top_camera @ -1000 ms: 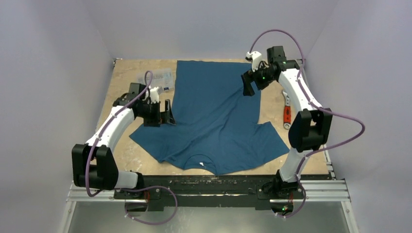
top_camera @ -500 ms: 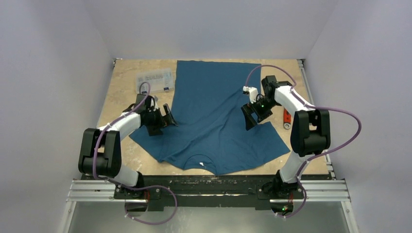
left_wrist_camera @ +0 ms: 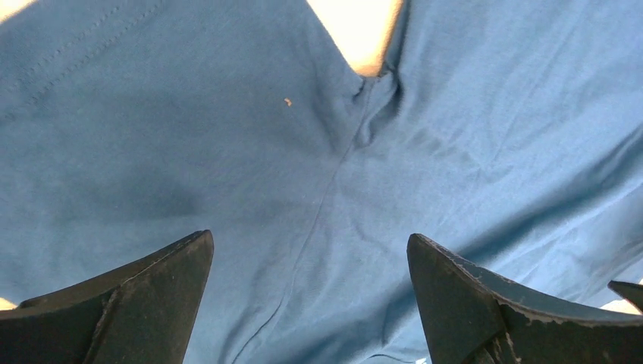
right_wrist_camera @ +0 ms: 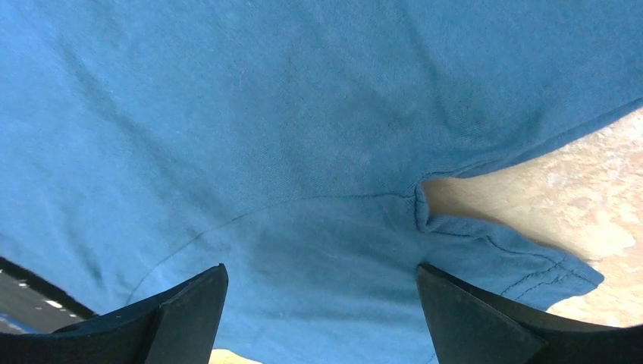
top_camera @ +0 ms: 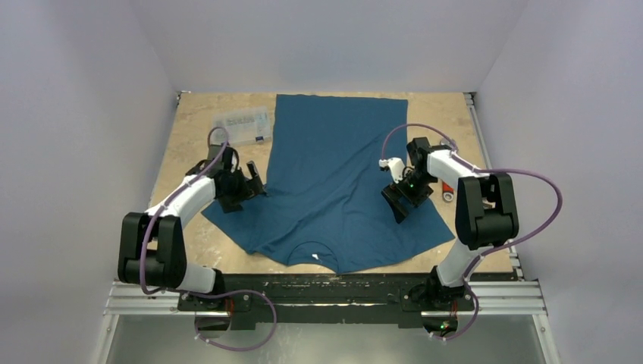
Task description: Remove the brooch from the garment
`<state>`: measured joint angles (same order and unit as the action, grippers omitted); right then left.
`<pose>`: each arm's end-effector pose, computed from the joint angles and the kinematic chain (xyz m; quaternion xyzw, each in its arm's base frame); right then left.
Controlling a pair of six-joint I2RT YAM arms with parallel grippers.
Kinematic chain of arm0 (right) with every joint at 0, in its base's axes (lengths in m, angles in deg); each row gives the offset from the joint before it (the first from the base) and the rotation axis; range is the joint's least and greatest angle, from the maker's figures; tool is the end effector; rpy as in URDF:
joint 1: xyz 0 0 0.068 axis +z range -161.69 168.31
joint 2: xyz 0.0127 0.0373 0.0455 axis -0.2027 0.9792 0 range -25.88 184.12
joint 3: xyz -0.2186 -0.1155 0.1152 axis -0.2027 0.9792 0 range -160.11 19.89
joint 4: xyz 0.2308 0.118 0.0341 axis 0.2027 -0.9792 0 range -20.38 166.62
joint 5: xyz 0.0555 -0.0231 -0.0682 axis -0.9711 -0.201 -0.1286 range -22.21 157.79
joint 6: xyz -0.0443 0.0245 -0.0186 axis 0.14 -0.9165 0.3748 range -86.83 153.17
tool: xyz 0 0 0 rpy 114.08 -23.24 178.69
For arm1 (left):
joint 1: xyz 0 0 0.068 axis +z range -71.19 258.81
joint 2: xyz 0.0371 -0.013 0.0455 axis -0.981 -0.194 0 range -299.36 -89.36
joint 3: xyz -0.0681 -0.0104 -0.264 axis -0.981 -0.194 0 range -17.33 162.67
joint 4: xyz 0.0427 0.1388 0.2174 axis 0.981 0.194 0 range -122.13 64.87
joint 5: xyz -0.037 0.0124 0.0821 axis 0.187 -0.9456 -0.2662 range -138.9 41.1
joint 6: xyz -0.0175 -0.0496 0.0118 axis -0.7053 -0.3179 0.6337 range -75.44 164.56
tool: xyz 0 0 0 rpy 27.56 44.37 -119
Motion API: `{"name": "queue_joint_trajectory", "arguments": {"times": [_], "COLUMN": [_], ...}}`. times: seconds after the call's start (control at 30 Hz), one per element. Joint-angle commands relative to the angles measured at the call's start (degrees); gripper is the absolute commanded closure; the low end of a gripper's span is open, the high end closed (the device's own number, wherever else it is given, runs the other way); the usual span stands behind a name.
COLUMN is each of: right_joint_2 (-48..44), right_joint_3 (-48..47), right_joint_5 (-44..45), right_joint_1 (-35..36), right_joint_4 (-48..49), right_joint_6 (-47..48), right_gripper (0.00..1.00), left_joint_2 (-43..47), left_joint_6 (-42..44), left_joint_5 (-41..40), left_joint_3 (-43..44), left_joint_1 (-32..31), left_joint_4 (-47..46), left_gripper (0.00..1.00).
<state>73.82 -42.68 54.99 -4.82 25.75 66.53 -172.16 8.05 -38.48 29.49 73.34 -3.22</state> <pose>0.2967 0.0437 0.1649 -0.3436 0.9323 0.1045 0.0425 0.2649 -0.0318 0.1814 -0.2410 0.9419 -0.1603 0.1704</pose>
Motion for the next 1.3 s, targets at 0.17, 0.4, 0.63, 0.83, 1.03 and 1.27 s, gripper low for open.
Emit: {"name": "queue_joint_trajectory", "arguments": {"times": [0.17,0.4,0.63,0.83,1.03,1.27], "right_joint_2": [-3.55,-4.92,-6.13,-6.68,-7.15,-8.45], "right_joint_3": [5.58,7.16,6.7,6.73,7.24,4.18], "right_joint_5": [5.76,6.07,6.23,6.42,6.64,2.52], "right_joint_1": [-0.16,-0.11,-0.19,-0.14,-0.15,-0.07], "right_joint_4": [1.34,1.05,0.2,-0.77,-1.31,-2.49], "right_joint_6": [3.64,3.46,3.29,3.37,3.46,3.2], "right_gripper": [0.01,0.01,0.01,0.01,0.01,0.01], "left_joint_2": [-1.56,-3.93,-10.88,-13.98,-14.57,-9.79], "left_joint_6": [36.56,63.48,70.33,75.06,75.6,74.81], "left_joint_5": [-12.48,-28.41,-32.94,-36.23,-35.23,-29.71], "left_joint_3": [17.23,10.15,8.76,6.82,6.69,6.97], "left_joint_1": [-3.35,-10.65,-11.93,-11.77,-8.92,-7.53], "left_joint_4": [11.27,-0.47,-8.43,-13.03,-11.36,-7.46], "left_gripper": [0.0,0.0,0.0,0.0,0.0,0.0]}}
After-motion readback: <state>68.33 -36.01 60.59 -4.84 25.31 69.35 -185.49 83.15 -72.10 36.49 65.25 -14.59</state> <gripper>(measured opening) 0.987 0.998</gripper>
